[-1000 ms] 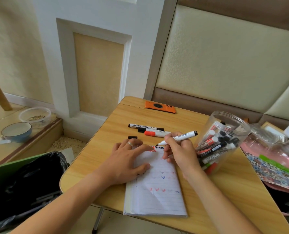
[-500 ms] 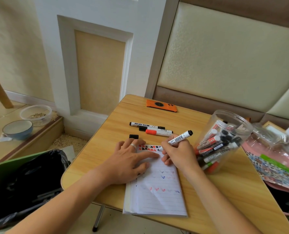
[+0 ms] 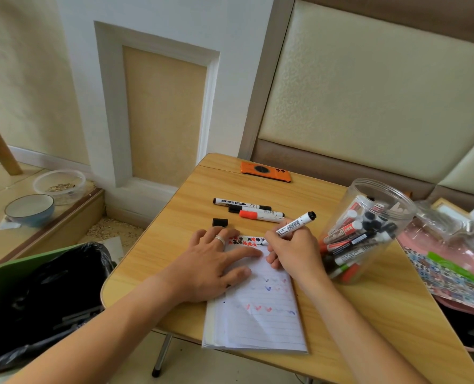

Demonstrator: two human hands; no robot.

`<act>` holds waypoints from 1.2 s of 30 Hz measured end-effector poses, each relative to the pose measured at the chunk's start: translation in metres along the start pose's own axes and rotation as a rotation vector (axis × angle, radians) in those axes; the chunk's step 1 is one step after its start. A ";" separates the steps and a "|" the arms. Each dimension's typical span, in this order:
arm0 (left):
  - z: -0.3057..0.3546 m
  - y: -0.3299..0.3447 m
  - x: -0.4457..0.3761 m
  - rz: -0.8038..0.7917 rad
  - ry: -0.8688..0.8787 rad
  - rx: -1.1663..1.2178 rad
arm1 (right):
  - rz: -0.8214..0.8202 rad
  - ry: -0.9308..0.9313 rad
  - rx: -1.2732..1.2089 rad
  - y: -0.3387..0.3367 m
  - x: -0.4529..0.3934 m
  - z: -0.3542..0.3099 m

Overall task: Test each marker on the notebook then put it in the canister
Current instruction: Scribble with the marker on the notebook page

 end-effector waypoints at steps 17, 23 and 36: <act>0.000 0.008 0.003 -0.100 0.008 -0.042 | -0.015 -0.015 0.029 0.000 0.001 -0.004; 0.001 0.008 0.004 -0.071 0.014 -0.044 | -0.007 -0.022 -0.011 0.000 0.002 -0.004; 0.000 0.008 0.003 -0.061 0.015 -0.046 | 0.021 0.007 0.038 -0.001 0.001 -0.004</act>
Point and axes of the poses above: each hand's wrist, its own x-axis away from the middle knuckle, its own y-axis out of the palm, z = x × y, the point moved 8 cm from there along -x, towards the middle knuckle, and after that the axes turned 8 degrees about y, right-handed, at the moved point
